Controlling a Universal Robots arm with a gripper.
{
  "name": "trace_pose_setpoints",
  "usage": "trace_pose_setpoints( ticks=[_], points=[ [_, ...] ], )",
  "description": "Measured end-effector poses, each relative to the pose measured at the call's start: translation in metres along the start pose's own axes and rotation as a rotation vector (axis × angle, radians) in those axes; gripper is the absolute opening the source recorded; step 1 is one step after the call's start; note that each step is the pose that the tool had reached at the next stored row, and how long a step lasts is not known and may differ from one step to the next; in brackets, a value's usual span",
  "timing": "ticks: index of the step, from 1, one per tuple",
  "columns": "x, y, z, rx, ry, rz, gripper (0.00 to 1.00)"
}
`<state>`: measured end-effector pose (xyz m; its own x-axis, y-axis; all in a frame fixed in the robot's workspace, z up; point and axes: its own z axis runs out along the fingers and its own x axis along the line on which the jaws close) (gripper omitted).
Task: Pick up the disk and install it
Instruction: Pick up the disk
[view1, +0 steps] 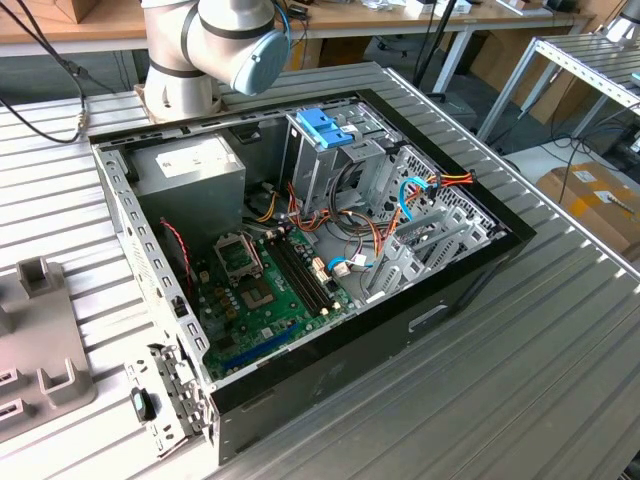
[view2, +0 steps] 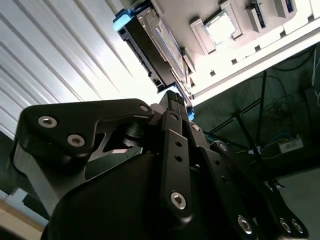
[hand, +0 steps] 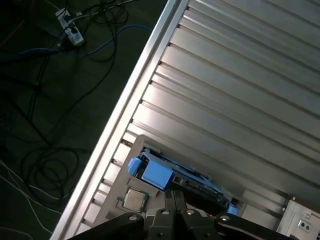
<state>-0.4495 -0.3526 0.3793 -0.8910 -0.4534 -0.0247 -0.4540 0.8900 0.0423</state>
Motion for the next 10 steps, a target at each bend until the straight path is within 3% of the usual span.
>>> trace_pose_setpoints(
  ticks=[8, 10],
  points=[
    [0.0000, 0.0000, 0.0000, -0.0037, 0.0065, -0.153, 0.11],
    [0.0000, 0.0000, 0.0000, -0.0054, 0.0094, -0.222, 0.11]
  ],
)
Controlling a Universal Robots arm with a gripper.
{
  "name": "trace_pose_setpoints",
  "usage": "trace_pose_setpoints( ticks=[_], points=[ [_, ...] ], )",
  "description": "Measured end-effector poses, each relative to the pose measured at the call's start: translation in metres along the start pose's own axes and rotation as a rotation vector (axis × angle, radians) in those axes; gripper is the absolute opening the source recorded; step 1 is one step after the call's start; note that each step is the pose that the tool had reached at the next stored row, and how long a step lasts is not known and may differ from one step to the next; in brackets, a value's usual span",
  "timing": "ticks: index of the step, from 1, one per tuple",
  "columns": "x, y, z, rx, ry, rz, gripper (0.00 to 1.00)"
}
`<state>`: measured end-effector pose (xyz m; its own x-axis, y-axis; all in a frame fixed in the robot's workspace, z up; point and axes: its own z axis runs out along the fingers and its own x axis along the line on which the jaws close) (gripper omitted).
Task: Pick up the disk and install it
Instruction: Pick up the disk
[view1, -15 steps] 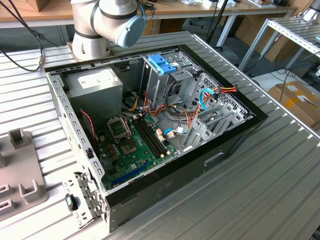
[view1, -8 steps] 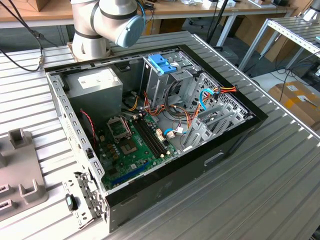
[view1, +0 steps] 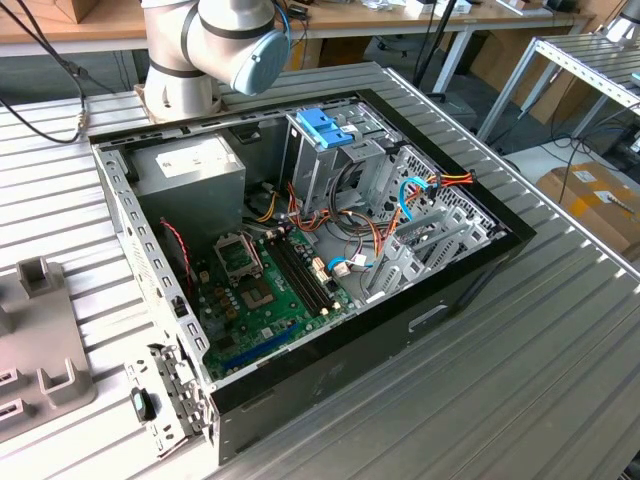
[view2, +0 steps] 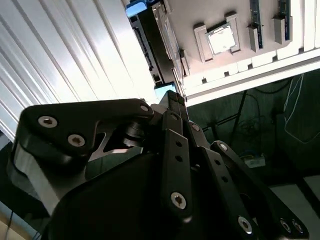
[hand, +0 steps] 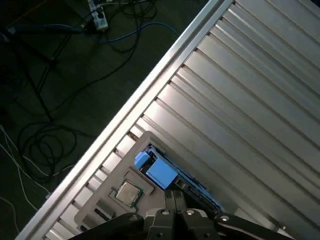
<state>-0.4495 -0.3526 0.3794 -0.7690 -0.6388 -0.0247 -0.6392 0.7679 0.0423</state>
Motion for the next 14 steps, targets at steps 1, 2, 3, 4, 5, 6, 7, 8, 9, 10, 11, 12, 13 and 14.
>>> trace_pose_setpoints(
  ticks=[1, 2, 3, 4, 5, 6, 7, 8, 9, 10, 11, 12, 13, 14],
  points=[
    [0.0000, 0.0000, 0.0000, -0.0007, 0.0013, -0.031, 0.11],
    [0.0000, 0.0000, 0.0001, -0.0014, 0.0024, -0.059, 0.11],
    [0.0000, 0.0000, 0.0000, -0.0017, 0.0030, -0.074, 0.11],
    [0.0000, 0.0000, 0.0000, -0.0021, 0.0037, -0.089, 0.11],
    [0.0000, 0.0000, 0.0000, -0.0027, 0.0046, -0.111, 0.11],
    [0.0000, 0.0000, 0.0000, -0.0031, 0.0053, -0.127, 0.11],
    [0.0000, 0.0000, 0.0001, -0.0039, 0.0067, -0.162, 0.11],
    [0.0000, 0.0000, 0.0001, -0.0046, 0.0079, -0.190, 0.11],
    [0.0000, 0.0000, 0.0001, -0.0052, 0.0088, -0.212, 0.11],
    [0.0000, 0.0000, 0.0001, -0.0056, 0.0096, -0.230, 0.11],
    [0.0000, 0.0000, 0.0001, -0.0062, 0.0106, -0.252, 0.11],
    [0.0000, 0.0000, 0.0001, -0.0066, 0.0112, -0.268, 0.11],
    [0.0000, 0.0000, 0.0001, -0.0071, 0.0121, -0.290, 0.11],
    [0.0000, 0.0000, 0.0001, -0.0076, 0.0129, -0.308, 0.11]
  ],
)
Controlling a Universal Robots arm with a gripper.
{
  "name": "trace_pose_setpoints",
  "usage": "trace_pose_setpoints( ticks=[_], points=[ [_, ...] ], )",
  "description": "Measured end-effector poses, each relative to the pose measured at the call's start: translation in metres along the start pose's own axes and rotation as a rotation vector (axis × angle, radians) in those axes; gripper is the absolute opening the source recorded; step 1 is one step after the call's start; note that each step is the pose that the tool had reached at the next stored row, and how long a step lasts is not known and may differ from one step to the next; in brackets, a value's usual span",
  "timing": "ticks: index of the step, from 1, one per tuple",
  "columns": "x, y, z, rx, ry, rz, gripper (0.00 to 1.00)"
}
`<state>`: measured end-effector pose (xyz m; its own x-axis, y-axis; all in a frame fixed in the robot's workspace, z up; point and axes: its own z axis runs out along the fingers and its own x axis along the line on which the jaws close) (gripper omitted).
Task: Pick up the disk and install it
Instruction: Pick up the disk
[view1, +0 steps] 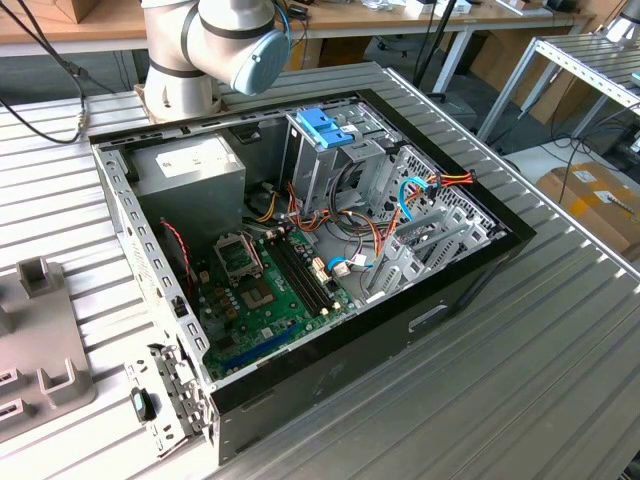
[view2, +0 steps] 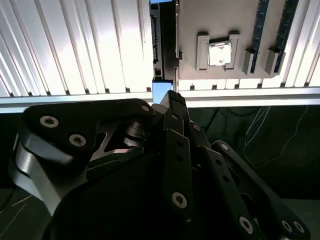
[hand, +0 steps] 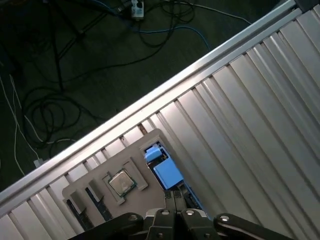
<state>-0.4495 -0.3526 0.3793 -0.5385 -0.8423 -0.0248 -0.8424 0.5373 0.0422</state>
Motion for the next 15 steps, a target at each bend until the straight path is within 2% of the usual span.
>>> trace_pose_setpoints(
  ticks=[11, 12, 13, 15],
  points=[
    [0.0000, 0.0000, 0.0001, -0.0058, 0.0099, -0.233, 0.11],
    [0.0000, 0.0000, 0.0001, -0.0068, 0.0116, -0.273, 0.11],
    [0.0000, 0.0000, 0.0001, -0.0073, 0.0124, -0.291, 0.11],
    [0.0000, 0.0000, 0.0001, -0.0075, 0.0127, -0.300, 0.11]
  ],
)
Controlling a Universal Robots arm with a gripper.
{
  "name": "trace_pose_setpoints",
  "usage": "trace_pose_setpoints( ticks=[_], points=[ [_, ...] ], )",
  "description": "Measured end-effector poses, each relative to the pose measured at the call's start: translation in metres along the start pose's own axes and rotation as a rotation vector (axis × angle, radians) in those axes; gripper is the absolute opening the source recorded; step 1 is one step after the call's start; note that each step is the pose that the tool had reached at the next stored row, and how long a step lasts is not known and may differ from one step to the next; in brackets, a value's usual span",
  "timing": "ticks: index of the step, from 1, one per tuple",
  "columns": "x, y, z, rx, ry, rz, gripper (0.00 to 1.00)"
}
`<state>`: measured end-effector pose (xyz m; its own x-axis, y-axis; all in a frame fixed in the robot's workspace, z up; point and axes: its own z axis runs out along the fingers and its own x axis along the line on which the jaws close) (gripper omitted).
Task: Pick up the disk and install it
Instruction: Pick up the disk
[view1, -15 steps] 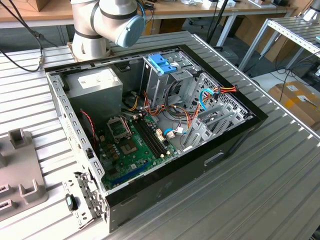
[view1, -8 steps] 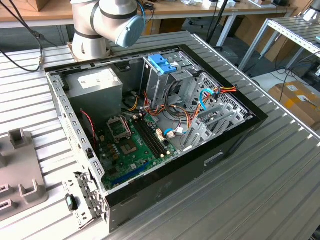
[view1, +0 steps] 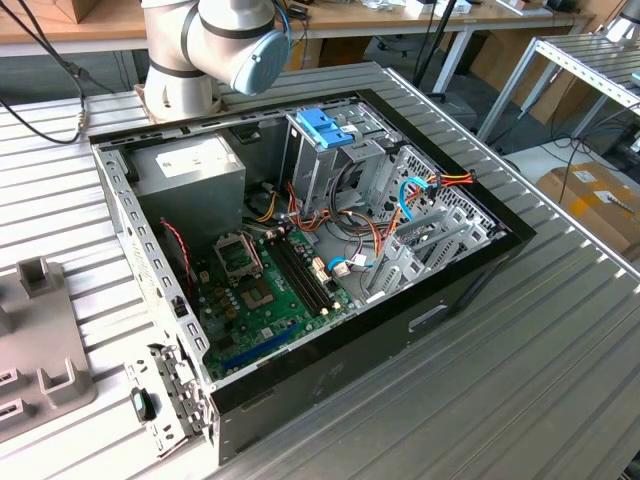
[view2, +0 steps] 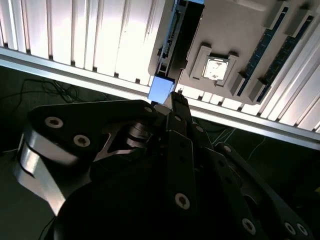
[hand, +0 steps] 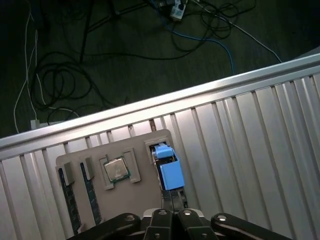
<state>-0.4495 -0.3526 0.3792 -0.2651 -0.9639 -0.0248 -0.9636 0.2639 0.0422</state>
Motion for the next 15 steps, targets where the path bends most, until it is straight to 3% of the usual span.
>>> trace_pose_setpoints(
  ticks=[10, 15],
  points=[
    [0.0000, 0.0000, 0.0001, 0.0008, -0.0001, -0.001, 0.11],
    [-0.0007, -0.0030, 0.0030, 0.0117, -0.0026, -0.022, 0.11]
  ],
)
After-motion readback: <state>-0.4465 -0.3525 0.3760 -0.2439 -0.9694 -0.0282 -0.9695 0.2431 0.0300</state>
